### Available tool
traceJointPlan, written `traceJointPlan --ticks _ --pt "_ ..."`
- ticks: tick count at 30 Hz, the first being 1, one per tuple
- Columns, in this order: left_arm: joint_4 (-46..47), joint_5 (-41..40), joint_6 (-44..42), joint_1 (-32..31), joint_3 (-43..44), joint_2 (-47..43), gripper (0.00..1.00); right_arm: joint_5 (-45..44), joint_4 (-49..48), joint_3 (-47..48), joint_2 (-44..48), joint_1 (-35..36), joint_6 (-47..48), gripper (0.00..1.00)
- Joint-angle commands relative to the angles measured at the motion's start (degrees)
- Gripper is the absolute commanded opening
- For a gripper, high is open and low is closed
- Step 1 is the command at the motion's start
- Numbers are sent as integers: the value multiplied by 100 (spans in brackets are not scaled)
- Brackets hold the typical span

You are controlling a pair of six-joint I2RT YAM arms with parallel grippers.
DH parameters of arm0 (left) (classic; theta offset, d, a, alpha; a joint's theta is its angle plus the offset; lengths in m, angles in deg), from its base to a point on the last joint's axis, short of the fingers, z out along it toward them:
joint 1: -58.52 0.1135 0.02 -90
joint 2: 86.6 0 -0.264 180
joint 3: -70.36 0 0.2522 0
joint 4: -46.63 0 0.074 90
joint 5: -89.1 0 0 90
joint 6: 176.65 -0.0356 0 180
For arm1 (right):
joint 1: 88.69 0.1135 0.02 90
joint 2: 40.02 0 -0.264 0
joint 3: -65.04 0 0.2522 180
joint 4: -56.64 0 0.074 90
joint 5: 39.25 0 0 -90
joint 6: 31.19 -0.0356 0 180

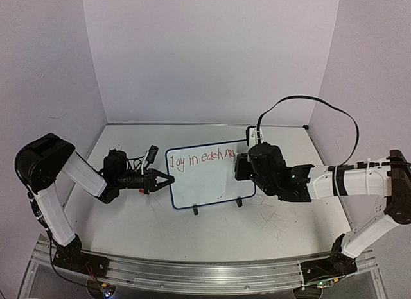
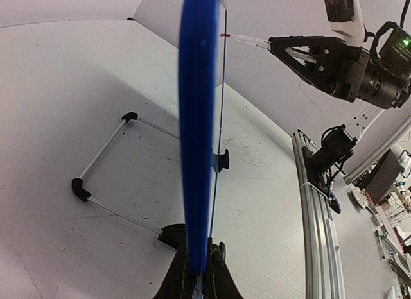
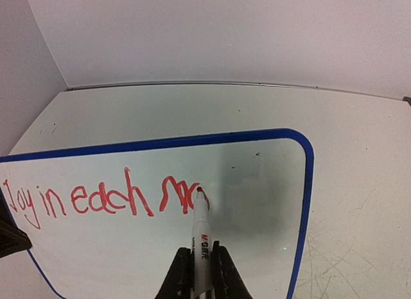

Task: Write a sentence on the whiteboard

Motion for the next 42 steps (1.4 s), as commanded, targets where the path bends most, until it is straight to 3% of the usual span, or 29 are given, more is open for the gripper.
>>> traceJointPlan --ticks 1,21,42 --pt "-415 -270 -209 -11 90 -85 0 -114 -178 229 -93 -51 98 0" --pt "-508 -361 -291 -11 91 -138 0 294 -205 -586 1092 -38 169 0" --pt "-669 -402 -376 -18 124 -171 0 638 -170 -189 534 -48 428 0"
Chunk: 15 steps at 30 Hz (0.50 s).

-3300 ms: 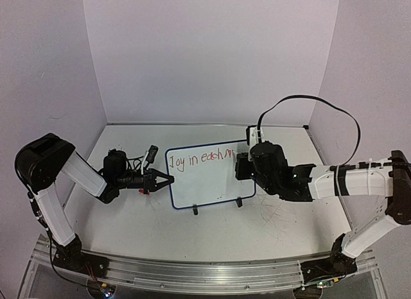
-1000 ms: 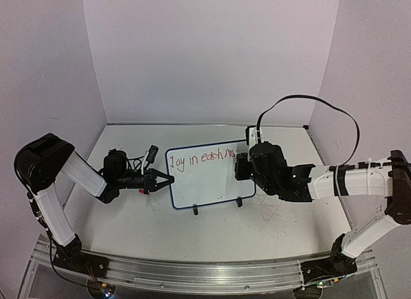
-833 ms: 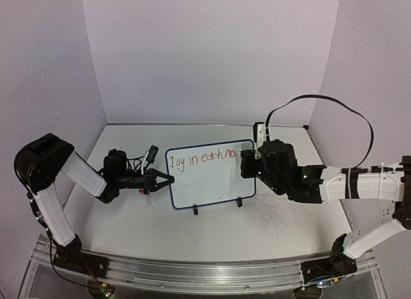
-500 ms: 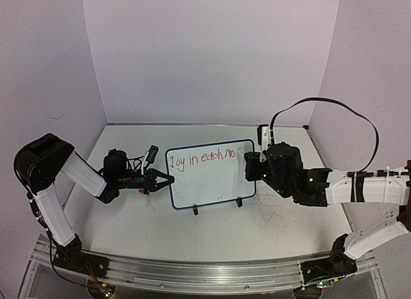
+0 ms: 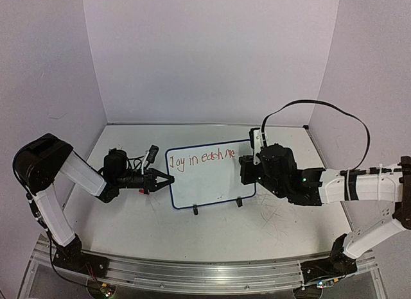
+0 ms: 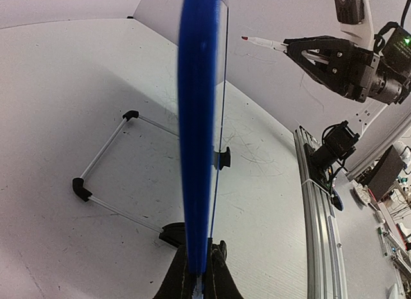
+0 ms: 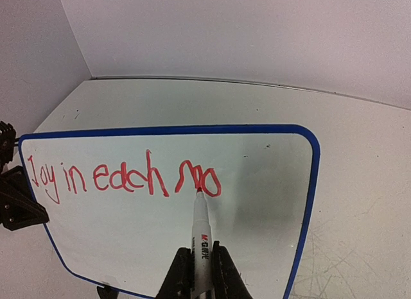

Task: Write a sentence on the whiteboard

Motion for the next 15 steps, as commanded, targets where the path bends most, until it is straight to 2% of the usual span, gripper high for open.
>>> traceJointPlan --ticks 1,15 --pt "-419 -382 -217 -9 94 -59 0 45 -107 254 -91 -47 104 0" --pt "-437 -378 -236 -27 138 5 0 -44 -67 171 19 -179 389 0"
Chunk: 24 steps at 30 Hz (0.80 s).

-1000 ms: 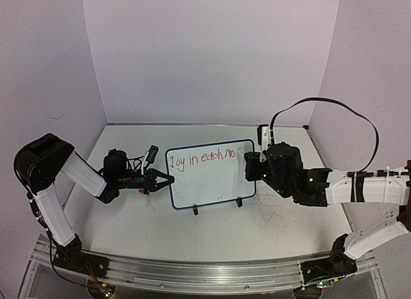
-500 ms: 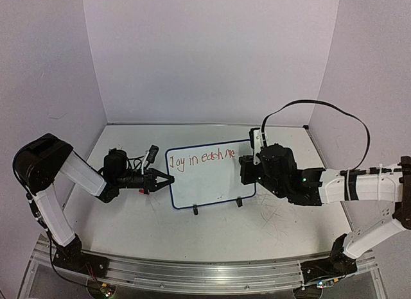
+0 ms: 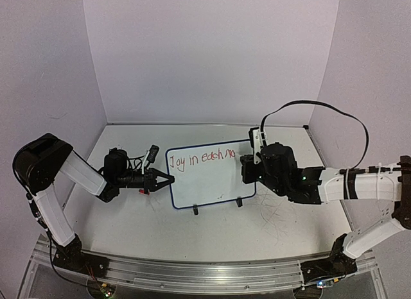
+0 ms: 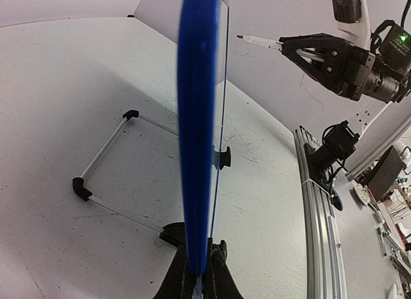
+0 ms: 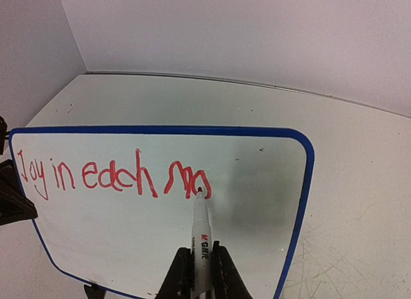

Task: Write a sentence on the whiteboard

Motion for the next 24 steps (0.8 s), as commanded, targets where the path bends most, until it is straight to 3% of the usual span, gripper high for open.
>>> traceJointPlan --ticks 1,24 --pt "-354 -379 -229 -21 97 5 0 -125 -57 185 55 -58 72 0" --pt "-391 -382 -253 -29 84 -38 0 -399 6 462 -240 -155 -105 0"
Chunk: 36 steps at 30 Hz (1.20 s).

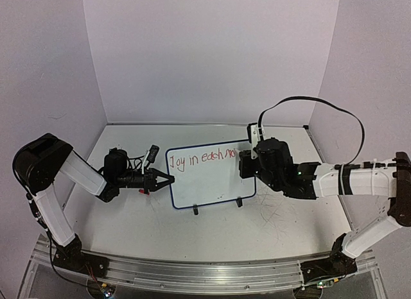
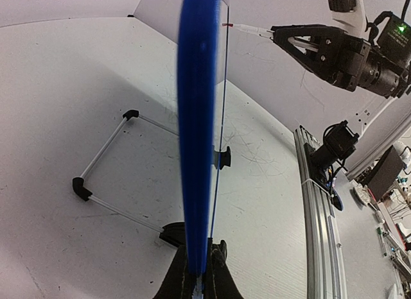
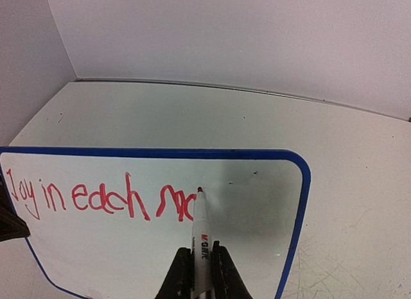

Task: Write a sentence on the whiteboard

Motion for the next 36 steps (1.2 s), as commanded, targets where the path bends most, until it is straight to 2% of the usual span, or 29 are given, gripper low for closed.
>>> traceJointPlan --ticks 1,36 --pt "-377 -380 -246 -24 83 -34 0 -285 -8 114 69 -29 -107 0" --pt "-411 -386 -265 -59 99 -21 0 -16 457 -162 132 27 -688 0"
